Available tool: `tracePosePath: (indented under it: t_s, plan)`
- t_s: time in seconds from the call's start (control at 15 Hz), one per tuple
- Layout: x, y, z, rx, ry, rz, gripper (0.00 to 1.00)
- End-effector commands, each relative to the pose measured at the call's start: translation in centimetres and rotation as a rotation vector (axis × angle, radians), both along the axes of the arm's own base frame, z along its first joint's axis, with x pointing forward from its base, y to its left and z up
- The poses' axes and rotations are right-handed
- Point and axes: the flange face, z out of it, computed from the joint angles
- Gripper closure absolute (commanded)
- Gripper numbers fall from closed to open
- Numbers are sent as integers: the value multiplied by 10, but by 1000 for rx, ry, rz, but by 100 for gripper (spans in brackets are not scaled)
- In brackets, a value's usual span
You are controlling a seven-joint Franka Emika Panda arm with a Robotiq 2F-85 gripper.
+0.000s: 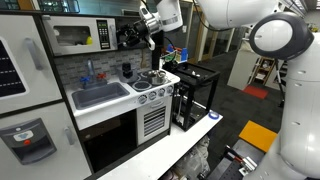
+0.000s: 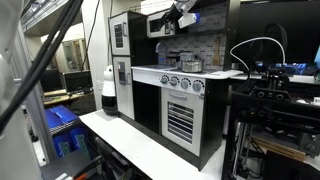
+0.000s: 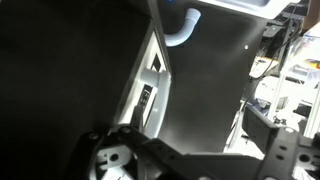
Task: Open the oven door and remove the yellow object.
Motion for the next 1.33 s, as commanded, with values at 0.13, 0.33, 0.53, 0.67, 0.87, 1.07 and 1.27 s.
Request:
tracePosePath:
  t_s: [0.13, 0.33, 0.53, 0.67, 0.87, 1.07, 1.27]
  plan:
    - [-44, 35, 21, -99, -83, -71, 0]
    - [-66, 44, 25, -154, -100, -113, 0]
    - [-87, 50, 27, -186, -103, -148, 0]
    - [-100, 52, 28, -192, -103, -180, 0]
    - [-120, 52, 28, -202, -117, -230, 0]
    - [-143, 49, 36, -190, -136, -303, 0]
    - [-169, 41, 50, -141, -136, -426, 0]
